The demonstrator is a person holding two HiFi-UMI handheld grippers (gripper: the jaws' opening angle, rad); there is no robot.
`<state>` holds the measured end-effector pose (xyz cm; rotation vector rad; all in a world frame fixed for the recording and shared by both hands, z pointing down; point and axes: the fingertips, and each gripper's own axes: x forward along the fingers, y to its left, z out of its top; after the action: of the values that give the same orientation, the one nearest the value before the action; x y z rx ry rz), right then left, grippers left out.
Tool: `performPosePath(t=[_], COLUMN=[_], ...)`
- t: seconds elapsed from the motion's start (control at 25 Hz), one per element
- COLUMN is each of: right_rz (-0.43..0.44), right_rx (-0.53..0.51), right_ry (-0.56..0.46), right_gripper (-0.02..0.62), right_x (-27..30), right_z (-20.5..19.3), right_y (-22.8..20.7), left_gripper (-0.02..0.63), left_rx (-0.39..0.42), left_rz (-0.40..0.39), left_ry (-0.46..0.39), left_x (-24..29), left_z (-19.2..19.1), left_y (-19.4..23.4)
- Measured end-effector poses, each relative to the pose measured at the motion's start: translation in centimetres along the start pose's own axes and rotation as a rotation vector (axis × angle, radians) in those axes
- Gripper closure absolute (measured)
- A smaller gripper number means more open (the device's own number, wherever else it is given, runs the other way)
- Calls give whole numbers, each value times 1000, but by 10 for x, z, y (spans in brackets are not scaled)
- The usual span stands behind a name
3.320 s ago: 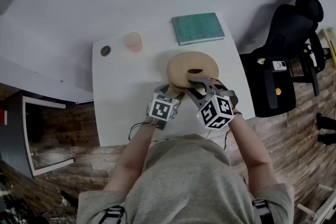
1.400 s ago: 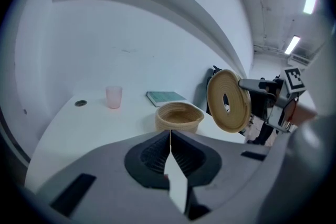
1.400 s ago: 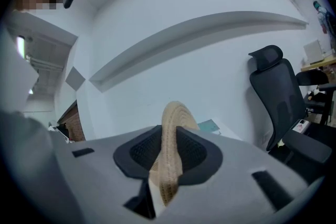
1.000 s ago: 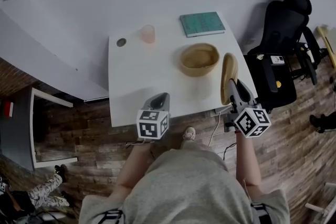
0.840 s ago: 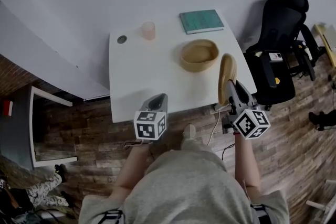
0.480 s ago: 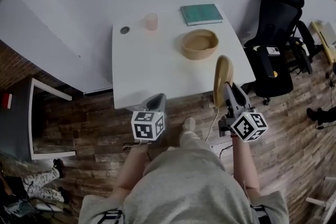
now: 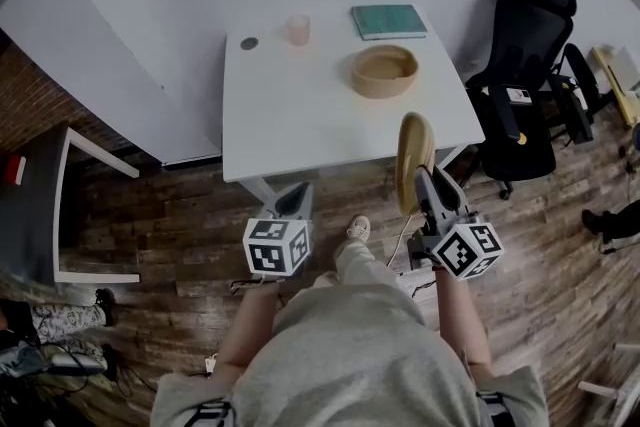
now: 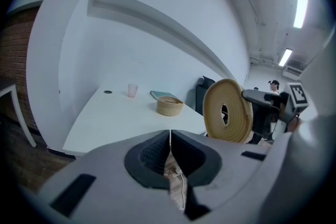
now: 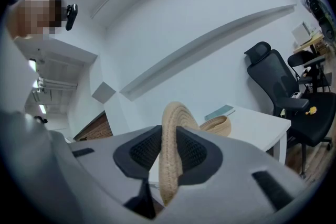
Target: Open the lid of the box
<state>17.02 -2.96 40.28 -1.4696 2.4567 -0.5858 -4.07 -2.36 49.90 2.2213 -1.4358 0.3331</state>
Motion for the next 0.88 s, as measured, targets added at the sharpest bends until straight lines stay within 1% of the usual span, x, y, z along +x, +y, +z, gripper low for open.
performPosePath(t=[0.16, 0.44, 0.88], right_rz=[23, 48, 64], right_rx=[3, -2, 13], right_ry=[15, 23, 14], right_gripper=[505, 505, 505], right_x=[-20, -32, -38], right_z=[-9, -16, -19], right_y=[15, 27, 31], left_gripper=[595, 595, 595], left_rx=[-4, -7, 10], left_rz=[6, 24, 30], left_ry=[-5, -15, -26], left_x=[-19, -38, -45], left_z=[-13, -20, -19], left_y=[-9, -10, -13])
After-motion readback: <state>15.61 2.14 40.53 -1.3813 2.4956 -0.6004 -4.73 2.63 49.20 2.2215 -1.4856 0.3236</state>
